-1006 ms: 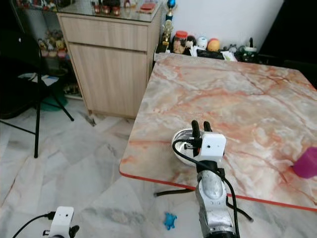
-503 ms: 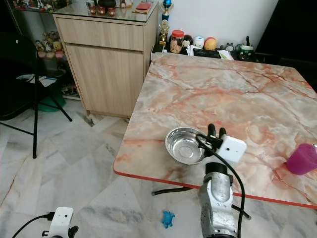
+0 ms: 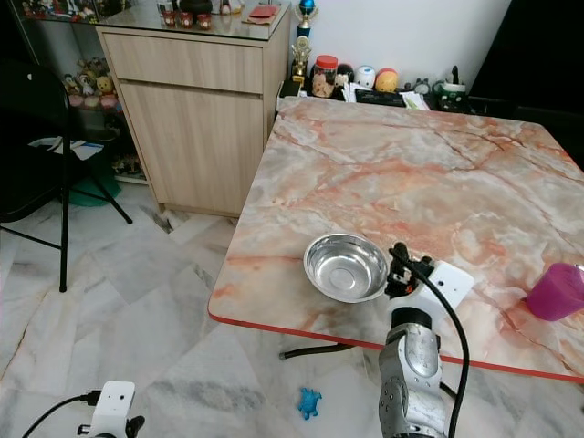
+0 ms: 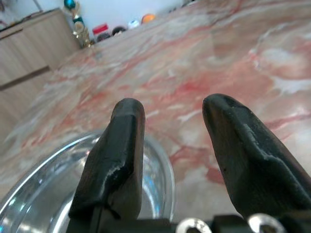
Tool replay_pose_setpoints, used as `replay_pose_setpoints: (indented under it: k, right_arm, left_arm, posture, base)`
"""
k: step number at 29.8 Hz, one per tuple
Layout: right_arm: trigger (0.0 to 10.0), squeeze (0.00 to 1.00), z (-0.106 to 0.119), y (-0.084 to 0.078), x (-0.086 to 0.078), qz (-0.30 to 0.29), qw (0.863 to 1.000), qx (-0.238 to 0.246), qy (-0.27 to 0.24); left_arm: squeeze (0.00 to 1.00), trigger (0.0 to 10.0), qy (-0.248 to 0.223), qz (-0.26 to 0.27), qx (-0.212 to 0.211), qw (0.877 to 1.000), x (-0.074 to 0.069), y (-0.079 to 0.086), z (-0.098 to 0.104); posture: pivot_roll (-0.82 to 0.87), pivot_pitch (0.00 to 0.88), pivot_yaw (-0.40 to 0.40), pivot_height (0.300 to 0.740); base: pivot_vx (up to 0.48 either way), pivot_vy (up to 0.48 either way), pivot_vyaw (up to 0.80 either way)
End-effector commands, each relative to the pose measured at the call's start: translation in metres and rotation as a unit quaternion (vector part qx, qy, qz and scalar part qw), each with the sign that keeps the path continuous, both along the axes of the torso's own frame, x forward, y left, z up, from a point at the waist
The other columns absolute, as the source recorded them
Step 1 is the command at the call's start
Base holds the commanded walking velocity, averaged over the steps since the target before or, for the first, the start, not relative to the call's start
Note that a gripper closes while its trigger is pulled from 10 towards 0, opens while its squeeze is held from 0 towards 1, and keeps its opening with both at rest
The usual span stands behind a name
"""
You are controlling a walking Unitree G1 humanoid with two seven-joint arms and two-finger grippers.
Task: Setting the table
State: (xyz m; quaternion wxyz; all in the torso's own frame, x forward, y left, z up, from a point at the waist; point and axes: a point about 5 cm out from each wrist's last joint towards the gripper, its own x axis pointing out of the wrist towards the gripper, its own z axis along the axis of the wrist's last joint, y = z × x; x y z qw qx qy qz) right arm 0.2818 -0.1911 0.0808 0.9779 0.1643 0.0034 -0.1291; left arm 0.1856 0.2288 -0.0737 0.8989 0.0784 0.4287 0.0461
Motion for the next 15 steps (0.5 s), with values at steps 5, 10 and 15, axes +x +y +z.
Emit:
replay_pose_setpoints:
  k: [5, 10, 15]
  right_arm:
    - [10.0, 1.00, 0.0000, 0.0066, 0.0021, 0.016, 1.000, 0.013, 0.004]
    - [10.0, 0.00, -0.0048, 0.0053, 0.0015, 0.011, 1.000, 0.013, 0.023]
    - [10.0, 0.51, -0.0062, 0.0053, 0.0021, 0.017, 0.999, 0.022, 0.029]
  left_arm:
    - [0.00, 10.0, 0.003, -0.004, -0.001, 1.000, 0.0001, -0.0016, -0.0005]
    - [0.00, 10.0, 0.003, -0.005, -0.001, 1.000, 0.0003, -0.0027, -0.0006]
    - [0.00, 10.0, 0.004, -0.005, -0.001, 1.000, -0.0001, -0.0035, -0.0011]
  posture:
    - [0.10, 0.000, -0.059, 0.740]
    - [0.10, 0.000, -0.059, 0.740]
    - [0.10, 0.000, -0.060, 0.740]
  base:
    - [0.000, 0.000, 0.00]
    - [0.000, 0.000, 0.00]
    - [0.000, 0.000, 0.00]
